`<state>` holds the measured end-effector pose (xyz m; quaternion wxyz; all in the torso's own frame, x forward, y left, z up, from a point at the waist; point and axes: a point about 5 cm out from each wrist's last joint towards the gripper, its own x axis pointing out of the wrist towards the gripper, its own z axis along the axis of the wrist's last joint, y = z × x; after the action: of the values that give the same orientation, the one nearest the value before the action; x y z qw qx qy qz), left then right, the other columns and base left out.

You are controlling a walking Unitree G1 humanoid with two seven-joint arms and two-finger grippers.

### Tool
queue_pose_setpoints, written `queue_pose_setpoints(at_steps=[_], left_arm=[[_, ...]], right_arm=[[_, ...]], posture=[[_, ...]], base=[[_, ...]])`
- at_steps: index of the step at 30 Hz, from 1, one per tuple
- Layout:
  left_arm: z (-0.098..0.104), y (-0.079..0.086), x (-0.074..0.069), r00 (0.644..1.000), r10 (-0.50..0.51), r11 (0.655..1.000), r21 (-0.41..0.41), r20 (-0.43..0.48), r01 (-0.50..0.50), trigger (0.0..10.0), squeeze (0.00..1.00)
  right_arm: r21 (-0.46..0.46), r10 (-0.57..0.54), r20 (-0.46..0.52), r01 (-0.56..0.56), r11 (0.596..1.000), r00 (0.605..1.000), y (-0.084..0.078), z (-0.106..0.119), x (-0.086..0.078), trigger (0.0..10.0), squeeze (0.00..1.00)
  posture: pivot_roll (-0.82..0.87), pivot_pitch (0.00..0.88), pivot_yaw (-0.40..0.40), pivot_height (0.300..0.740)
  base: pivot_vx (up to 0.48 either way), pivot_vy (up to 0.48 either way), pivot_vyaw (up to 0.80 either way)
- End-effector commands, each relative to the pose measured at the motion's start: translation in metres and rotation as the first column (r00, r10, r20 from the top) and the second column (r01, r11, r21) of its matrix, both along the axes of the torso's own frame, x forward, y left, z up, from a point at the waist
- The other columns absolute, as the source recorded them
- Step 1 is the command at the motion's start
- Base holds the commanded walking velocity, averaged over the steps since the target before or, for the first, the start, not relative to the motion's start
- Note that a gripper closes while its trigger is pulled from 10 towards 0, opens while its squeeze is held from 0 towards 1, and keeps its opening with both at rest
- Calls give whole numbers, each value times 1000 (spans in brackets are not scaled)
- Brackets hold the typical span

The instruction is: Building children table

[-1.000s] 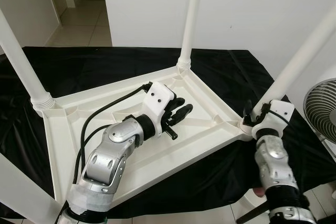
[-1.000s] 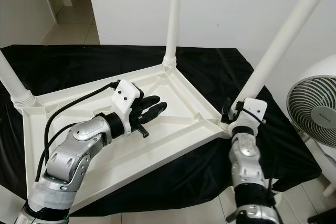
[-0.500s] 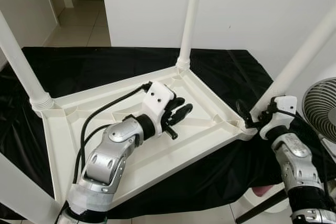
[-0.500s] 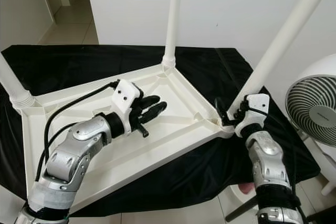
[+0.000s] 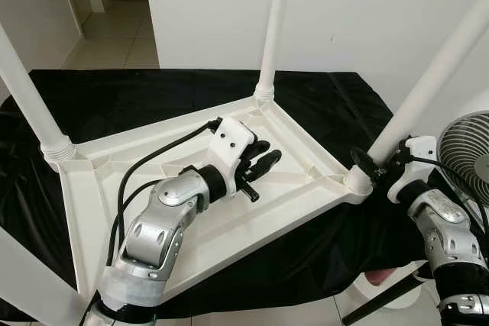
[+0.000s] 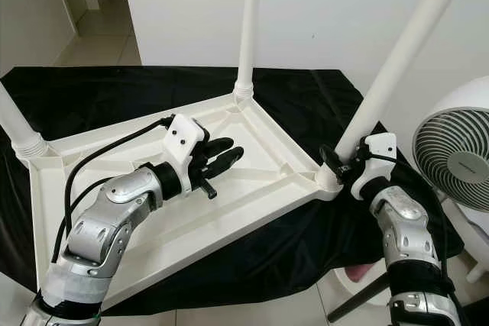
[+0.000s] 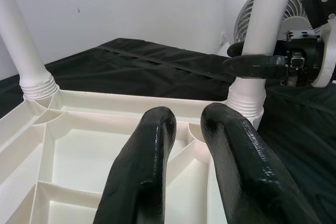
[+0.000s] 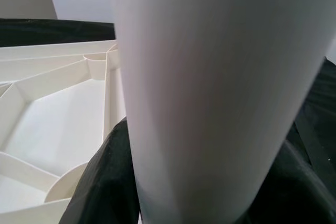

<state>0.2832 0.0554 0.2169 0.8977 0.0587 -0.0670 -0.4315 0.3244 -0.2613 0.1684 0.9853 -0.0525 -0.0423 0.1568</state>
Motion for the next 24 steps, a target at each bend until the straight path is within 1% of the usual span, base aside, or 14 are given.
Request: queue_pose_setpoints(at_steps=[1,6,7,8,9,10,11,20,21,22,23,24], left_arm=[[4,1,-1,999,50,999,-11,22,-49,10000,0],[4,1,-1,999,50,999,-12,21,-50,10000,0],[3,1,-1,999,50,999,-12,21,-50,10000,0],[3,1,-1,999,50,999,-12,21,-50,10000,0],[3,2,-1,998,52,999,-13,21,-52,10000,0],[3,2,-1,998,52,999,-13,21,-52,10000,0],[3,2,-1,998,54,998,-14,20,-54,10000,0],[3,2,-2,998,56,998,-15,19,-55,10000,0],[3,2,-2,998,56,998,-15,18,-56,10000,0],[3,2,-2,998,56,998,-15,18,-56,10000,0],[2,3,-2,998,62,998,-17,15,-61,10000,0],[2,3,-2,998,62,998,-17,15,-61,10000,0]], right_arm=[[21,5,-42,-4,1000,999,6,-7,2,0,0],[20,-8,-64,10,1000,998,9,-11,3,0,0],[19,-46,-71,47,999,996,11,-14,5,0,0],[19,-46,-71,47,999,996,11,-14,5,0,0],[13,-89,-77,91,996,993,13,-17,6,0,0],[13,-89,-77,91,996,993,13,-17,6,0,0],[10,-156,-86,157,987,984,16,-21,7,118,0],[18,-195,-81,197,980,977,19,-21,7,0,0],[22,-215,-78,217,976,973,23,-22,7,0,0],[22,-215,-78,217,976,973,23,-22,7,0,0],[56,-388,-56,391,919,920,37,-26,1,0,0],[56,-388,-56,391,919,920,37,-26,1,0,0]], posture=[[20,36,-16,740],[19,36,-17,740],[20,39,-20,740],[20,39,-20,740],[20,41,-22,740],[20,41,-22,740],[21,43,-24,740],[20,45,-25,740],[21,47,-27,740],[21,47,-27,740],[24,54,-35,740],[24,54,-35,740]], base=[[0,0,0],[0,0,0],[0,0,0],[0,0,0],[0,0,0],[0,0,0],[0,0,0],[0,0,0],[0,0,0],[0,0,0],[0,0,0],[0,0,0]])
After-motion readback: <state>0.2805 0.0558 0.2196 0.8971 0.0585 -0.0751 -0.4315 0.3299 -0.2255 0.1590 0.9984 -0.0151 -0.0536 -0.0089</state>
